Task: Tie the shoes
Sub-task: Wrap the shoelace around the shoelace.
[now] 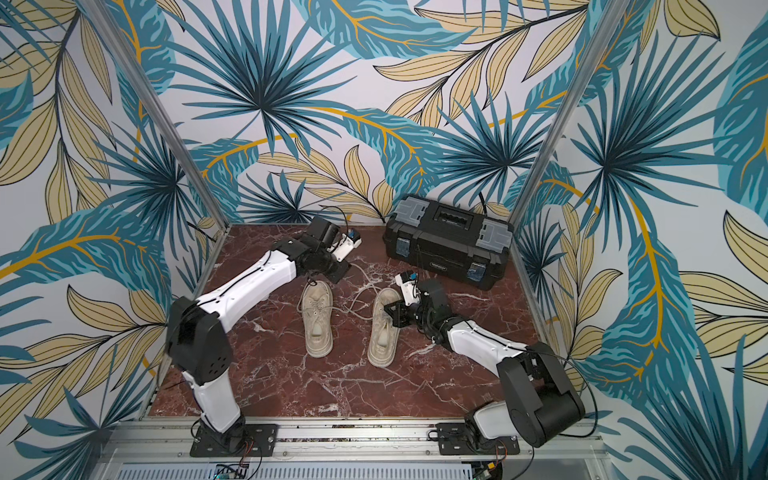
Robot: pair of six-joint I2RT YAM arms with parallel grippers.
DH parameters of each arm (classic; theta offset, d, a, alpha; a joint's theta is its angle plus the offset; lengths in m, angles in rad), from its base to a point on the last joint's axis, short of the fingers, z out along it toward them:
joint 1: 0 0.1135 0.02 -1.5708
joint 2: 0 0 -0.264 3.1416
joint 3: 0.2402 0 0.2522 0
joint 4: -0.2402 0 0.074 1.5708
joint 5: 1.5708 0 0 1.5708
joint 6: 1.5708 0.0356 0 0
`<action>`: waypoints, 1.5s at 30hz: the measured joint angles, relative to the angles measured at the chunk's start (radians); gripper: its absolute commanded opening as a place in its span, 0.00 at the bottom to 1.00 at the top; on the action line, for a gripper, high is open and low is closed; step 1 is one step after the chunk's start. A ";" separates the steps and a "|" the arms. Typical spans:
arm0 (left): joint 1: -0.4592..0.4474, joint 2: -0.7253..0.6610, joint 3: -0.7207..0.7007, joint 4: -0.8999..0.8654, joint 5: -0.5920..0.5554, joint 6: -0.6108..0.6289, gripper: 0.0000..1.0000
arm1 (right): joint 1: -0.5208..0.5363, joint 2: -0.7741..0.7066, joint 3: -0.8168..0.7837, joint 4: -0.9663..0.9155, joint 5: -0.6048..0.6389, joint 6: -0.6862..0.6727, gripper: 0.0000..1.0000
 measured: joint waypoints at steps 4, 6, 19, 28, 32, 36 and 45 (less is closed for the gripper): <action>-0.010 -0.173 -0.157 0.035 -0.008 -0.052 0.00 | 0.000 -0.009 0.012 -0.010 0.011 0.010 0.00; -0.035 -0.237 -0.230 0.040 -0.022 -0.077 0.00 | 0.000 -0.009 0.020 -0.028 0.019 0.012 0.00; -0.352 -0.438 -0.385 0.090 -0.046 -0.229 0.00 | 0.001 -0.005 0.050 -0.097 0.043 0.027 0.00; -0.598 -0.317 -0.388 0.192 -0.049 -0.312 0.00 | -0.002 0.019 0.059 -0.100 0.027 0.027 0.00; -0.656 -0.216 -0.388 0.236 -0.042 -0.344 0.00 | -0.010 0.022 0.066 -0.108 0.014 0.027 0.00; -0.673 -0.121 -0.387 0.298 -0.011 -0.373 0.06 | -0.013 0.022 0.076 -0.114 0.011 0.027 0.00; -0.677 -0.080 -0.384 0.386 0.031 -0.402 0.50 | -0.014 0.023 0.076 -0.121 0.005 0.022 0.00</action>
